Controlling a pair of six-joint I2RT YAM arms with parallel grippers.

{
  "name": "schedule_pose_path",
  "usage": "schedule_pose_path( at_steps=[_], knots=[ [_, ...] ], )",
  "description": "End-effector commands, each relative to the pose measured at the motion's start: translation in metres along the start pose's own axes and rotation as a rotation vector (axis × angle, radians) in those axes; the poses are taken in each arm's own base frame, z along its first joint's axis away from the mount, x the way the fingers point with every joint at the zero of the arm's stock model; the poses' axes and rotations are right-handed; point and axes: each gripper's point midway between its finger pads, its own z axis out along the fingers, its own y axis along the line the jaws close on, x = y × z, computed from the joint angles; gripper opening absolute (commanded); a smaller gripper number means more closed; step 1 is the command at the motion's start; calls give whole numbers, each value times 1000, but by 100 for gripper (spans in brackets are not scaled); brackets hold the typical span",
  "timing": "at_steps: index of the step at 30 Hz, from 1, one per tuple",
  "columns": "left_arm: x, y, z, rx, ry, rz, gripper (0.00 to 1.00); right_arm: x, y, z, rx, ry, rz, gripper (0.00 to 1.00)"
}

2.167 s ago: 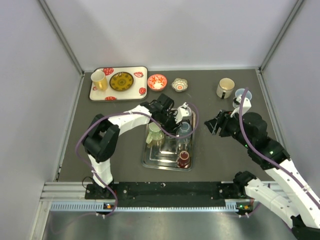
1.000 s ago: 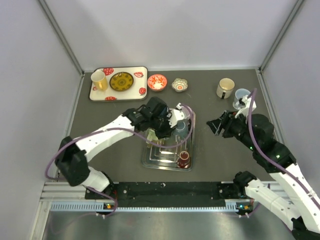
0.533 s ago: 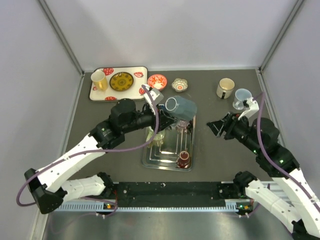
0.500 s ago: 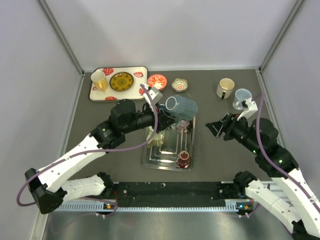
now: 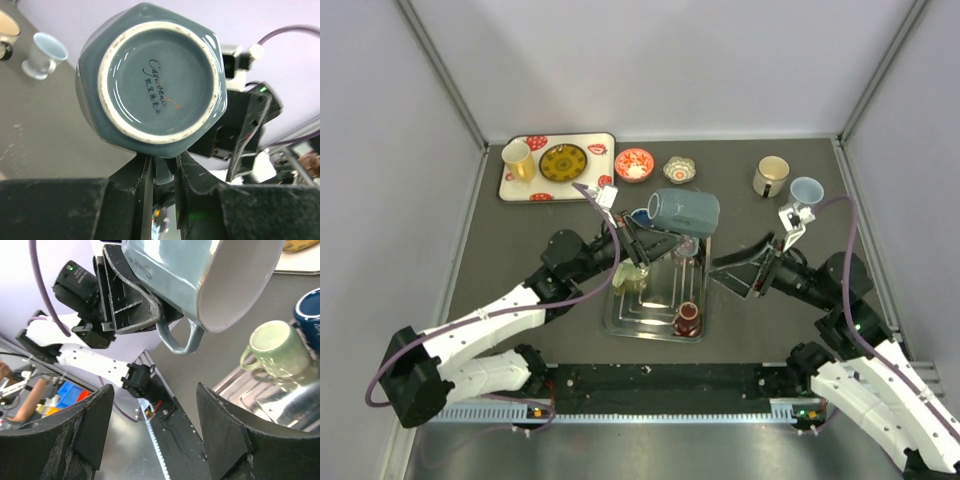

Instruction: Turn the mug right side up

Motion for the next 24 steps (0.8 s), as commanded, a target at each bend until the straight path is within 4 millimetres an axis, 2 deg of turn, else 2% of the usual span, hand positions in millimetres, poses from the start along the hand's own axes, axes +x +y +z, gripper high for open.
schedule_pose_path(
  at_steps=[1,2,4,8,17,23,24],
  knots=[
    [-72,-96,-21,347,-289,9,0,-9,33,4,-193,-42,49,68],
    [-72,-98,-23,358,-292,6,0,-15,40,5,-231,-64,64,68],
    [-70,-98,-22,359,-285,2,0,-14,36,10,-233,-58,90,68],
    [-66,-103,-22,383,-265,-16,0,-23,43,17,-269,-66,97,69],
    [-49,-113,-17,418,-191,-30,0,-48,69,30,-395,-72,111,69],
    [-41,-111,-13,421,-163,-30,0,-53,75,38,-429,-50,126,63],
    [-40,-111,-13,420,-162,-31,0,-54,75,38,-431,-47,125,58]
  ],
)
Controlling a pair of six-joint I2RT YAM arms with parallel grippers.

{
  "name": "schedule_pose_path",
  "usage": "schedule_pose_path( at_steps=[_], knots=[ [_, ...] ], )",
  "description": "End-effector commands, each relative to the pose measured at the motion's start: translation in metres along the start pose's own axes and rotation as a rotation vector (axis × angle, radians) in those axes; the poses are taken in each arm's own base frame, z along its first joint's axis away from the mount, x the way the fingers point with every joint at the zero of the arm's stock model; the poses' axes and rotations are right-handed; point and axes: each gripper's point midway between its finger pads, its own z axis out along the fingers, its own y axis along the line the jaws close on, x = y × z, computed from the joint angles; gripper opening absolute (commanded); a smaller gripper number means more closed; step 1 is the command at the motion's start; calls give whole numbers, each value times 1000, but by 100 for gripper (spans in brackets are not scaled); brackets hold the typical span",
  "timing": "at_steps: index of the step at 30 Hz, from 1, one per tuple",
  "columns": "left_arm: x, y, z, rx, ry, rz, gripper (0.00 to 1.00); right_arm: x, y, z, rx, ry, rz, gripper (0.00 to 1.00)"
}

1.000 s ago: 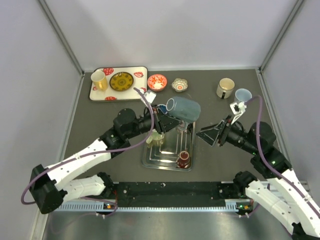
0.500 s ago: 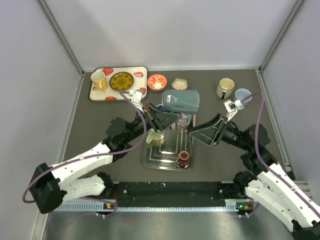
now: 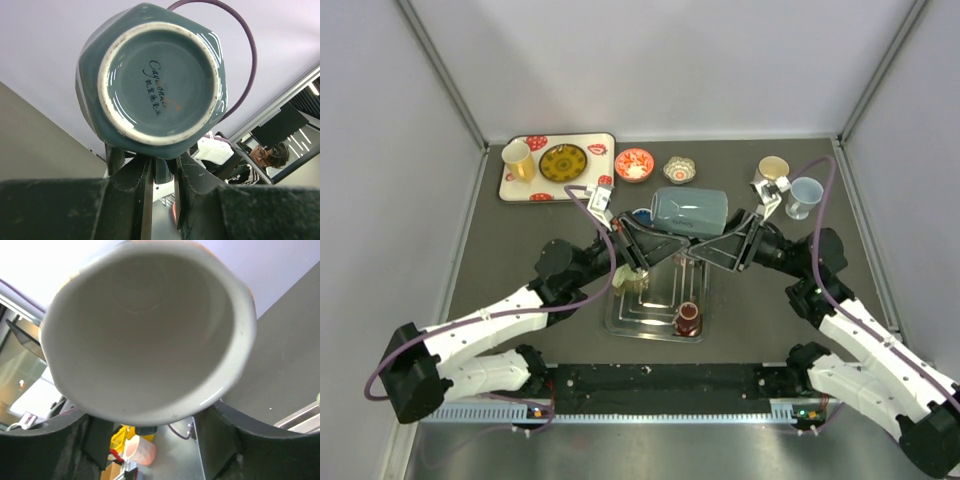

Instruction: Turn the mug right side up

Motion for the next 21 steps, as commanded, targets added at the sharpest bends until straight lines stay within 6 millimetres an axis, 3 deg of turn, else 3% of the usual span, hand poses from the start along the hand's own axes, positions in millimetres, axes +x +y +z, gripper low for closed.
schedule_pose_path(
  at_steps=[1,7,8,12,19,21],
  knots=[
    [-24,-50,5,179,-77,64,0,-16,40,5,-126,-14,-67,55],
    [-19,-47,8,177,-57,59,0,-18,42,8,-135,-9,-53,32],
    [-17,-47,8,178,-53,57,0,-19,43,8,-139,-12,-57,22],
    [-12,-44,10,175,-40,55,0,-22,46,11,-159,-15,-41,0],
    [-5,-41,5,172,-24,72,0,-28,46,10,-138,-60,-83,0],
    [-6,-41,3,170,-35,92,11,-28,43,8,-115,-64,-103,0]
  ],
)
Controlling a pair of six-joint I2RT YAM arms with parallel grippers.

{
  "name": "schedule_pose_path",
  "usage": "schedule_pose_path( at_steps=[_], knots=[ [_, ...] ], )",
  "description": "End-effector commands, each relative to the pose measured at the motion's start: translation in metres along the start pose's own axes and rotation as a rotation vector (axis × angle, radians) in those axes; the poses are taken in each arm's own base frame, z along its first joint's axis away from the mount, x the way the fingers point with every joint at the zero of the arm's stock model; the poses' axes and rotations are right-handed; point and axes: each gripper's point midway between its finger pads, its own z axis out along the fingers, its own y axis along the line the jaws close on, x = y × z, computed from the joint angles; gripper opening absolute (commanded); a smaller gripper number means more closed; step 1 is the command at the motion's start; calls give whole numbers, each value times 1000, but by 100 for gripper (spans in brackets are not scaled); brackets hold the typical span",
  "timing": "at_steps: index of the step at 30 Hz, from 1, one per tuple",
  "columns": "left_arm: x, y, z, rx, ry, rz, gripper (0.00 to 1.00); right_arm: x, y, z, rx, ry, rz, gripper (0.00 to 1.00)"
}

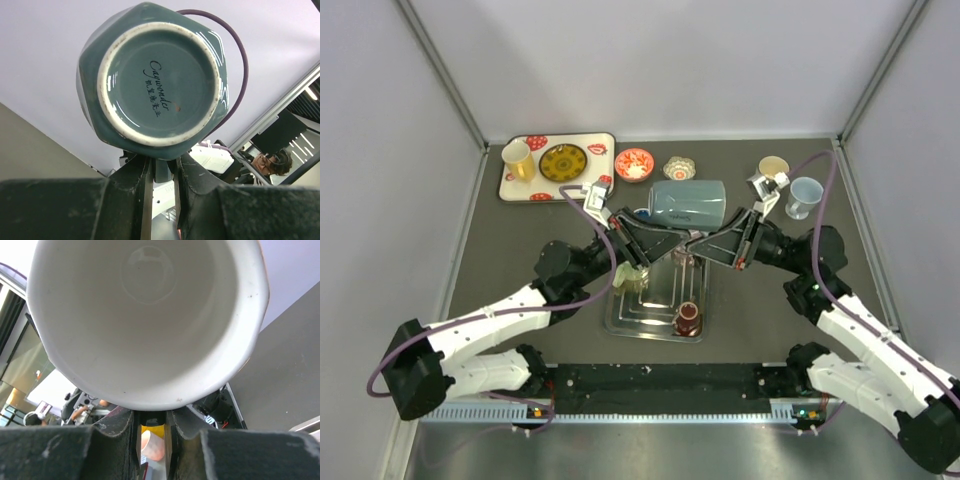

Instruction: Turn the mug right side up

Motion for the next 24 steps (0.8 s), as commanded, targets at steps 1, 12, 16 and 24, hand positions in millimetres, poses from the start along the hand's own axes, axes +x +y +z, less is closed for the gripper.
schedule_pose_path(
  at_steps=[1,12,16,24],
  knots=[
    [4,-34,-4,128,24,57,16,-26,29,3,-40,-92,-146,0],
    [-12,-17,-20,-2,-56,113,64,-26,35,-5,21,-91,-207,0],
    [-27,8,-39,-177,-104,138,72,-45,19,-19,283,-118,-311,0],
    [-54,63,-112,-593,-259,195,76,-108,-62,-109,1105,-196,-400,0]
  ],
)
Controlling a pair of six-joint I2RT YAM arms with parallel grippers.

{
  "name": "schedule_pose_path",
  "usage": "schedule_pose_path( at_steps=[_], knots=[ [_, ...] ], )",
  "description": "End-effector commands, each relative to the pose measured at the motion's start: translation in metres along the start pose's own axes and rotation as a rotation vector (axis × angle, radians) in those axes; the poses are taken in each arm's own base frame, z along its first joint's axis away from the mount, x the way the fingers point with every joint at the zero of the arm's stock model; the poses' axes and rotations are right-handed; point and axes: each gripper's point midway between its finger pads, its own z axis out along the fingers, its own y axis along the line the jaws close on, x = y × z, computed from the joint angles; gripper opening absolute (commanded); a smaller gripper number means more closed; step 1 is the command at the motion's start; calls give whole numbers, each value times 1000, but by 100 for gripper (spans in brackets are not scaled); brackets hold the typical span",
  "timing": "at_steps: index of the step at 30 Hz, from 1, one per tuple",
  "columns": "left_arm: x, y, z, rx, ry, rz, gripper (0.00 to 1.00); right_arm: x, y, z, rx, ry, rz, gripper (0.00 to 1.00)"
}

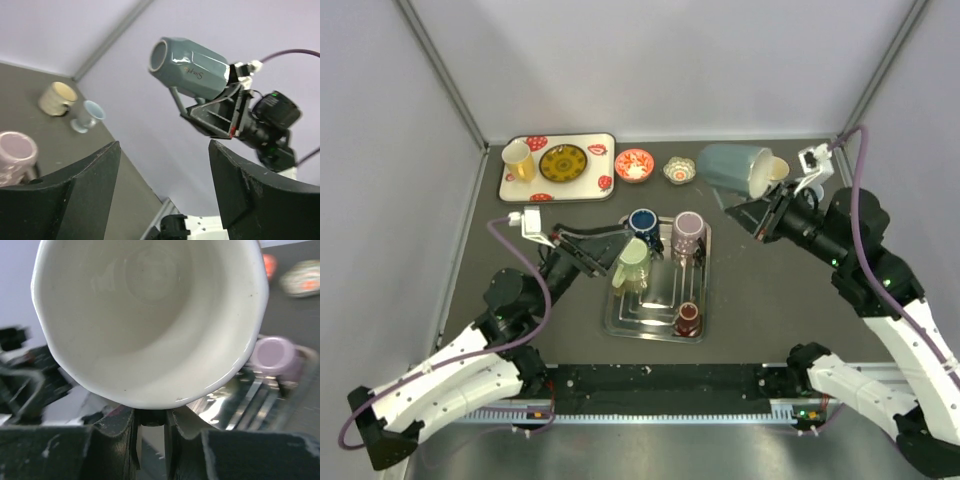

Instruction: Turn the mug right side up

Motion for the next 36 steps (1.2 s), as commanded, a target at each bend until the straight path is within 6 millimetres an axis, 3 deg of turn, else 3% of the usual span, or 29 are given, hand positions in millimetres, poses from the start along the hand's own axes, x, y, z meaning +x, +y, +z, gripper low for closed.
schedule_pose_path(
  at_steps=[1,5,11,15,19,26,36],
  knots=[
    [-1,60,-23,-276,-24,86,76,-45,-103,-35,572,-102,-138,0],
    [-3,69,-33,-335,-8,127,74,-54,-165,-71,906,-158,-175,0],
    [11,84,-35,-405,69,146,72,-14,-258,-108,1210,-135,21,0],
    [25,97,-40,-455,130,152,72,-4,-297,-123,1320,-144,138,0],
    [36,104,-44,-465,167,144,71,1,-341,-122,1399,-84,246,0],
    [52,117,-52,-490,220,142,71,-6,-388,-111,1446,17,295,0],
    [57,131,-55,-538,244,185,70,-1,-423,-109,1477,65,335,0]
  ],
)
